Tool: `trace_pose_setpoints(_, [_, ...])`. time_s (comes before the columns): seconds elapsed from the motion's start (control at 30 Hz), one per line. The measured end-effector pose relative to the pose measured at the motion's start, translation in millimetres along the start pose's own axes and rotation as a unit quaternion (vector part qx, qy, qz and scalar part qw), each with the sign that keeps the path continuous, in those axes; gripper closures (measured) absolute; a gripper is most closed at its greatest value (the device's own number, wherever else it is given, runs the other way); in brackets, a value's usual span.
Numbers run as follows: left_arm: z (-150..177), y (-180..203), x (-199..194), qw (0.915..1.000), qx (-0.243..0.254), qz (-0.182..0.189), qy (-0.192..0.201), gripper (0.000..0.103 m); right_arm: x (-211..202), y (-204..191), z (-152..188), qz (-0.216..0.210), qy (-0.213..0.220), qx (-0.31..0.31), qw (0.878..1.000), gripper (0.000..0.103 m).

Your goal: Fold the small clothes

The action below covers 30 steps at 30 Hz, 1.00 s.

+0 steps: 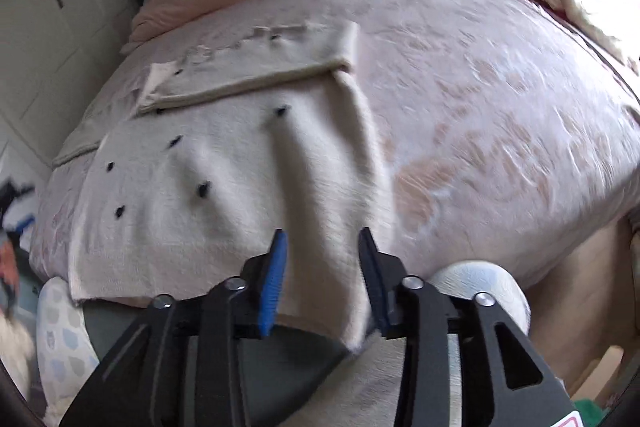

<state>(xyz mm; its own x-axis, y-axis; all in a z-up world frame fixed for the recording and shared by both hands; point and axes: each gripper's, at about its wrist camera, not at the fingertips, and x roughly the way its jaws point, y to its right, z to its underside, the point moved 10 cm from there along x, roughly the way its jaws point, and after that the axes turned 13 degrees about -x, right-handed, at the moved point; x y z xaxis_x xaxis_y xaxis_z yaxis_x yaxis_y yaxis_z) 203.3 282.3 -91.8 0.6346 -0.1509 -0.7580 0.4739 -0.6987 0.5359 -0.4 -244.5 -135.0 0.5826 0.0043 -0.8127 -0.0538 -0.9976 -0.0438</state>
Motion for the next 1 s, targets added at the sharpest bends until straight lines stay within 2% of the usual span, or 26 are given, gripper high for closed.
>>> trace_pose_setpoints(0.03, [-16,3,6,0.9999,-0.007,-0.002,0.010,0.027,-1,-9,1,-0.005,0.000,-0.007,1.000,0.058])
trace_pose_setpoints(0.07, [-50,5,20,0.9995,-0.021,-0.006,0.023,0.027,4,-24,-2,-0.013,-0.006,-0.017,1.000,0.055])
trace_pose_setpoints(0.17, [-111,2,58,0.9981,-0.053,-0.015,0.030,0.027,18,-59,3,-0.031,-0.034,-0.036,0.998,0.053])
trace_pose_setpoints(0.23, [-145,-6,86,0.9962,-0.074,-0.032,0.033,0.027,29,-78,5,-0.038,-0.053,-0.044,0.997,0.053])
trace_pose_setpoints(0.3, [-179,-30,112,0.9912,-0.112,-0.058,0.040,0.027,38,-95,7,-0.044,-0.071,-0.053,0.995,0.053])
trace_pose_setpoints(0.4, [-209,-61,142,0.9812,-0.172,-0.075,0.045,0.027,47,-116,5,-0.045,-0.083,-0.066,0.993,0.050])
trace_pose_setpoints(0.5, [-216,-85,160,0.9764,-0.195,-0.085,0.039,0.027,55,-129,1,-0.036,-0.091,-0.079,0.992,0.047])
trace_pose_setpoints(0.57, [-223,-85,163,0.9794,-0.167,-0.096,0.060,0.031,63,-135,-1,-0.034,-0.103,-0.083,0.991,0.046])
trace_pose_setpoints(0.6, [-227,-79,163,0.9818,-0.143,-0.105,0.068,0.039,66,-136,-1,-0.032,-0.106,-0.083,0.990,0.046])
trace_pose_setpoints(0.67, [-229,-71,174,0.9871,-0.099,-0.116,0.048,0.087,71,-141,-1,-0.040,-0.112,-0.078,0.990,0.046])
trace_pose_setpoints(0.7, [-229,-68,176,0.9877,-0.090,-0.120,0.045,0.092,73,-144,-1,-0.041,-0.115,-0.077,0.990,0.046])
trace_pose_setpoints(0.73, [-232,-64,173,0.9880,-0.083,-0.120,0.050,0.096,74,-145,-1,-0.043,-0.116,-0.076,0.989,0.046])
trace_pose_setpoints(0.8, [-236,-43,158,0.9896,-0.067,-0.104,0.073,0.097,75,-147,0,-0.047,-0.116,-0.077,0.989,0.046])
trace_pose_setpoints(0.9, [-231,20,120,0.9941,-0.024,-0.042,0.097,0.097,74,-146,1,-0.052,-0.111,-0.076,0.990,0.046])
trace_pose_setpoints(1.0, [-199,114,77,0.9927,0.053,0.032,0.104,0.097,73,-140,2,-0.062,-0.103,-0.059,0.991,0.046])
